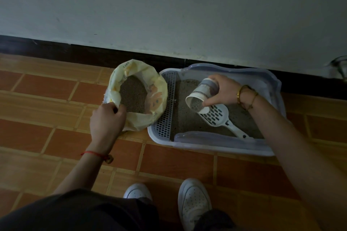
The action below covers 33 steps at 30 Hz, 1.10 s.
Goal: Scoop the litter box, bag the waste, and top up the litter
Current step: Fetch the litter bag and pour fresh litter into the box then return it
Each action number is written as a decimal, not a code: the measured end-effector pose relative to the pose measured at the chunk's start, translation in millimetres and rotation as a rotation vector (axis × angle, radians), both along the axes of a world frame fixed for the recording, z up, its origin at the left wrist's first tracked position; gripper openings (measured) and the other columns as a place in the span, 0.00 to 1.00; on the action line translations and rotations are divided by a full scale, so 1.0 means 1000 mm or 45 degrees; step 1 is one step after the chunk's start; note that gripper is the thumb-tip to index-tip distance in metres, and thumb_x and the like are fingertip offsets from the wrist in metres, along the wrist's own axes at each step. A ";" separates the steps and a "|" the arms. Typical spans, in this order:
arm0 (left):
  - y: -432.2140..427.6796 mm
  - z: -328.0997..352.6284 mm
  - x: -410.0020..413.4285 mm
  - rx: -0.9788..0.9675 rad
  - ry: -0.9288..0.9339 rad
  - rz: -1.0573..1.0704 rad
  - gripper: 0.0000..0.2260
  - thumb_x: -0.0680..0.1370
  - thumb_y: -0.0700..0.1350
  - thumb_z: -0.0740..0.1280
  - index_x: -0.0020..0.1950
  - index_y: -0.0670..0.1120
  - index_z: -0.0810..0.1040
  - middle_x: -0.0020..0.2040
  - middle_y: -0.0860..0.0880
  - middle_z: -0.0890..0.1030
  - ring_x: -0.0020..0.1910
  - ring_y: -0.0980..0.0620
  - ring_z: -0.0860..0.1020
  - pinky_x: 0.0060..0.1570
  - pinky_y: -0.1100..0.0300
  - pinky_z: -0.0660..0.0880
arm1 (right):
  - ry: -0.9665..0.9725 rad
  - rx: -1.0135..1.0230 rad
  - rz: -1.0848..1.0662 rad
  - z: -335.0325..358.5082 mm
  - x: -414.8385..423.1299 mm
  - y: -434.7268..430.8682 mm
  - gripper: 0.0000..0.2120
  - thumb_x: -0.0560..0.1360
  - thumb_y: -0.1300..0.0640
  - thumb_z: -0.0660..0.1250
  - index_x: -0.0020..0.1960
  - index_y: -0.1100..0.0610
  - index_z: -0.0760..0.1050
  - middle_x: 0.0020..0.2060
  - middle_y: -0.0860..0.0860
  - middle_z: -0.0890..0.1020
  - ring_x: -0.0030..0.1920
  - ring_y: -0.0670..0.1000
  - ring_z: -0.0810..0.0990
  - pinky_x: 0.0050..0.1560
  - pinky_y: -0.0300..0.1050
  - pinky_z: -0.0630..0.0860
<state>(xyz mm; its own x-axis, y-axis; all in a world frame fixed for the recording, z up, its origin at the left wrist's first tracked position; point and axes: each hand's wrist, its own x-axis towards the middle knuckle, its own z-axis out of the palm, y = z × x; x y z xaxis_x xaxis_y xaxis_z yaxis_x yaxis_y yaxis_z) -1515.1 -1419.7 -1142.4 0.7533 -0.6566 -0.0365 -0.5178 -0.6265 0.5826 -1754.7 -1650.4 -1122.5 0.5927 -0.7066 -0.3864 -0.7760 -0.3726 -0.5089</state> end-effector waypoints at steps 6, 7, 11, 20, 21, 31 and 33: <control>0.001 -0.002 0.001 0.002 -0.008 0.002 0.19 0.79 0.45 0.63 0.28 0.41 0.70 0.24 0.45 0.69 0.22 0.49 0.64 0.27 0.63 0.62 | 0.000 -0.023 -0.055 0.003 -0.007 -0.005 0.39 0.59 0.50 0.80 0.66 0.53 0.67 0.56 0.51 0.74 0.54 0.51 0.75 0.54 0.49 0.75; 0.001 -0.003 0.002 0.003 -0.014 0.003 0.19 0.79 0.46 0.63 0.29 0.41 0.70 0.24 0.45 0.70 0.22 0.49 0.65 0.27 0.62 0.62 | -0.021 -0.039 -0.080 0.004 -0.008 -0.006 0.38 0.60 0.51 0.80 0.65 0.54 0.67 0.55 0.51 0.74 0.54 0.51 0.74 0.53 0.48 0.74; 0.001 -0.007 0.006 -0.017 0.003 0.014 0.20 0.77 0.51 0.61 0.30 0.39 0.73 0.26 0.41 0.76 0.23 0.45 0.70 0.27 0.54 0.70 | -0.096 -0.219 -0.184 0.005 -0.011 -0.012 0.40 0.58 0.49 0.80 0.65 0.56 0.66 0.58 0.52 0.70 0.58 0.53 0.71 0.52 0.47 0.71; 0.002 -0.004 0.004 -0.013 -0.015 0.008 0.20 0.78 0.47 0.62 0.28 0.39 0.70 0.24 0.44 0.70 0.23 0.46 0.67 0.28 0.59 0.64 | -0.249 -0.441 -0.266 0.006 -0.003 -0.009 0.44 0.59 0.50 0.80 0.68 0.59 0.63 0.62 0.58 0.68 0.62 0.57 0.68 0.57 0.48 0.69; 0.002 -0.003 0.003 -0.010 -0.015 0.011 0.20 0.78 0.47 0.62 0.28 0.40 0.69 0.24 0.45 0.70 0.23 0.47 0.67 0.28 0.60 0.63 | -0.262 -0.464 -0.249 0.007 -0.001 -0.008 0.44 0.59 0.50 0.80 0.68 0.59 0.63 0.63 0.58 0.68 0.62 0.58 0.68 0.56 0.47 0.68; 0.002 -0.002 0.002 -0.029 0.004 -0.002 0.20 0.77 0.50 0.61 0.29 0.40 0.71 0.24 0.44 0.72 0.23 0.46 0.68 0.28 0.59 0.65 | -0.399 -0.359 -0.384 0.009 0.000 -0.015 0.43 0.61 0.51 0.80 0.69 0.59 0.63 0.64 0.57 0.68 0.64 0.55 0.67 0.57 0.41 0.66; 0.003 -0.003 0.003 -0.036 0.004 -0.004 0.21 0.74 0.54 0.58 0.30 0.39 0.73 0.26 0.41 0.75 0.24 0.44 0.71 0.28 0.54 0.69 | -0.356 -0.385 -0.382 0.009 -0.005 -0.016 0.43 0.60 0.51 0.80 0.69 0.59 0.64 0.64 0.58 0.68 0.64 0.56 0.68 0.56 0.43 0.66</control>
<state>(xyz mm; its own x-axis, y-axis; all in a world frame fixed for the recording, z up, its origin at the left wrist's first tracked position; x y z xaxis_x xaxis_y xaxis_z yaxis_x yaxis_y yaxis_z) -1512.4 -1417.0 -1145.0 0.7513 -0.6596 -0.0203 -0.5176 -0.6081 0.6019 -1759.4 -1666.0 -1113.5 0.3980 -0.9174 0.0063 -0.7209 -0.3170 -0.6163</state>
